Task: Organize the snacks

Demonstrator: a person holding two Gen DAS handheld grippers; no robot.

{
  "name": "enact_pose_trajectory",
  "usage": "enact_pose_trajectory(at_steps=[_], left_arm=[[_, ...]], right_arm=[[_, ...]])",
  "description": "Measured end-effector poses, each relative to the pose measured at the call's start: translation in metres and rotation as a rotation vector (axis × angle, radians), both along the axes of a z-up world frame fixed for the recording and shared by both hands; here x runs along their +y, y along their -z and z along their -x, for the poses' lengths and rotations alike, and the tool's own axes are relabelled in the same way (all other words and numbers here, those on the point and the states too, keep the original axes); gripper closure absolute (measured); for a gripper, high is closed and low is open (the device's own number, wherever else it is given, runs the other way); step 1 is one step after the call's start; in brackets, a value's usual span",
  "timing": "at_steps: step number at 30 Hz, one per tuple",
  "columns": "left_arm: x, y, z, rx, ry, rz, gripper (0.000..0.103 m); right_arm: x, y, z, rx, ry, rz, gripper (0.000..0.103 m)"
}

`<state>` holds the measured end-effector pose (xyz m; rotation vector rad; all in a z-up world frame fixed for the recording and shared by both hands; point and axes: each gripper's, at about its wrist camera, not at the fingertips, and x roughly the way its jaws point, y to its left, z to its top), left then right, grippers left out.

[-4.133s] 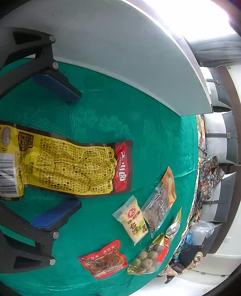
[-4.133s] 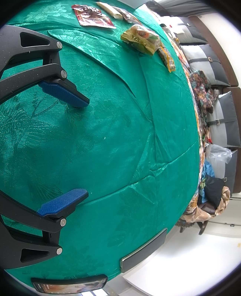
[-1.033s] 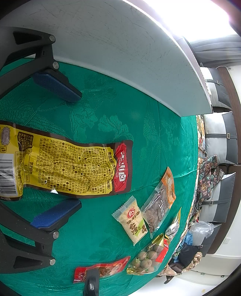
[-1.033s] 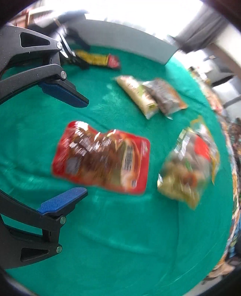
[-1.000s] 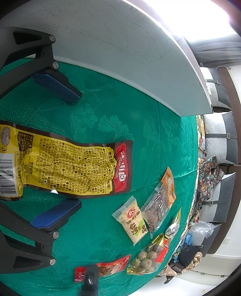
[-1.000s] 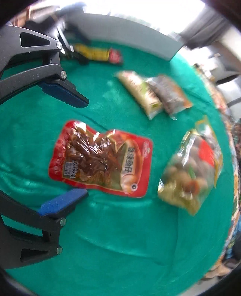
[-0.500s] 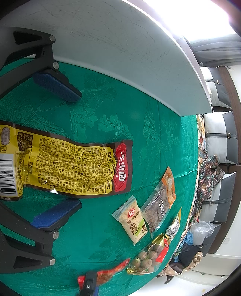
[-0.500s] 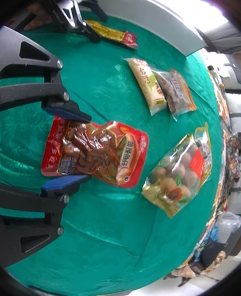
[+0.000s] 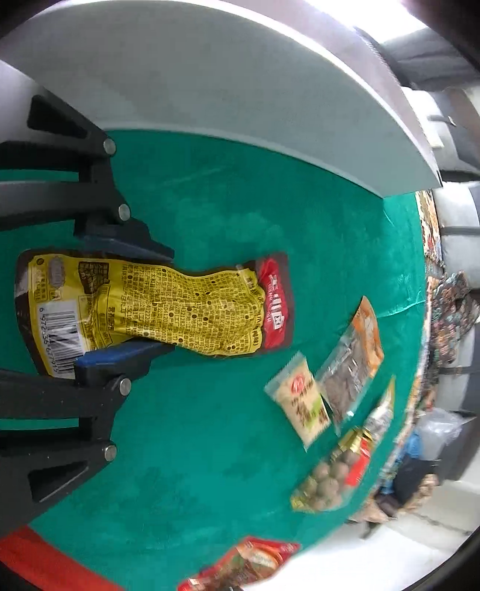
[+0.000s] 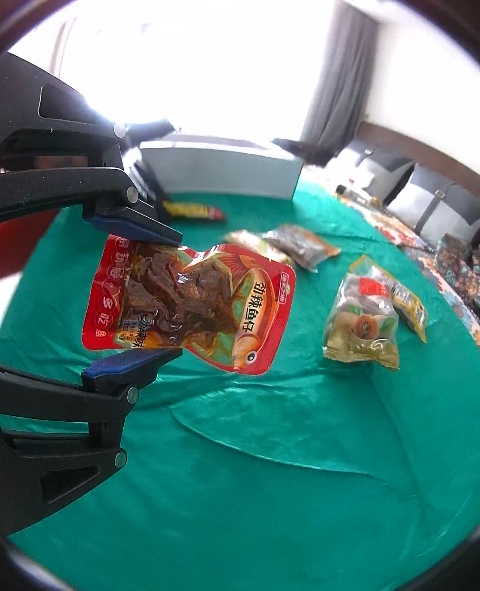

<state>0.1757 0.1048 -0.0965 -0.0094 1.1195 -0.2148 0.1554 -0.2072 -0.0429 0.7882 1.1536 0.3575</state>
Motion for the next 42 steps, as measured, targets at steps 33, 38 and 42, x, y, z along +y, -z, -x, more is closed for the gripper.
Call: enact_pose_trajectory(at_steps=[33,38,42], left_arm=[[0.214,-0.116,0.127,-0.257,-0.484,0.102,0.024],[0.109,-0.137,0.118,-0.303,-0.255,0.207,0.006],[0.018,-0.120,0.099,-0.274,-0.086,0.225,0.000]], right_arm=[[0.306,-0.061,-0.021,-0.283,-0.503,0.291,0.026],[0.172,0.015,-0.010,-0.319,-0.336,0.777,0.026],[0.063,0.044,0.005,-0.273,-0.150,0.899,0.026]])
